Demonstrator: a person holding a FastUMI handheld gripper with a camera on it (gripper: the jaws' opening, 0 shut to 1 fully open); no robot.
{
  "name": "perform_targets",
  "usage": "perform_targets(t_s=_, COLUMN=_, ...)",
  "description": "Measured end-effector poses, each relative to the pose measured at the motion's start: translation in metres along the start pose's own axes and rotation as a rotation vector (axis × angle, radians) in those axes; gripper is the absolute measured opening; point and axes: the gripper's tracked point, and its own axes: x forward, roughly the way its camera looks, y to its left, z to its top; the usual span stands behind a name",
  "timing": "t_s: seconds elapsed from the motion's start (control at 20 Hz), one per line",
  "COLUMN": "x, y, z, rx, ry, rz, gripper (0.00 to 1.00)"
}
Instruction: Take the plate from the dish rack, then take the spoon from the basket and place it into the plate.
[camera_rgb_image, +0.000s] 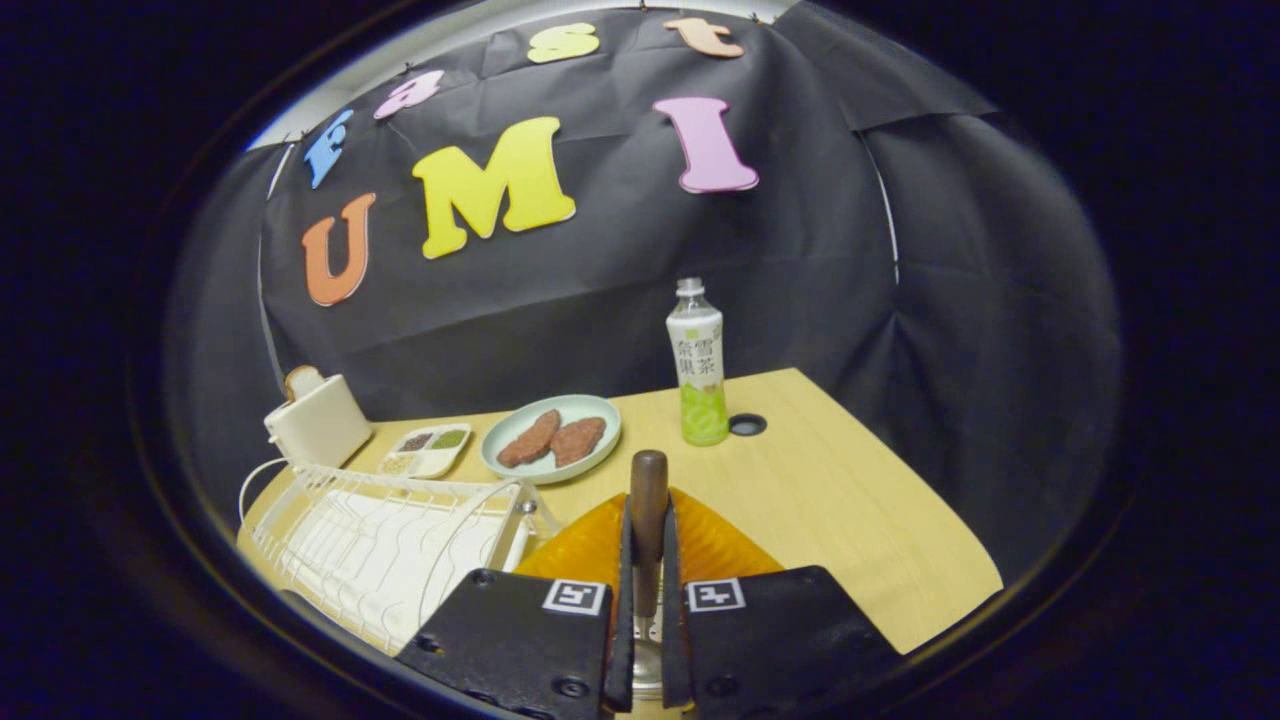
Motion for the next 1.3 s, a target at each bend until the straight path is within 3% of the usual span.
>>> perform_targets(t_s=0.4, x=-0.102, y=0.025, z=0.064, rx=-0.083, ry=-0.186, rz=-0.013, gripper=0.15)
perform_targets(t_s=0.75, x=-0.216, y=0.07, z=0.081, rx=-0.058, ry=-0.272, rz=0.088, gripper=0.15)
perform_targets(t_s=1.05, x=-0.273, y=0.115, z=0.044, rx=-0.077, ry=-0.236, rz=0.112, gripper=0.15)
perform_targets(t_s=1.3, x=-0.287, y=0.163, z=-0.034, rx=-0.082, ry=-0.199, rz=0.151, gripper=0.15)
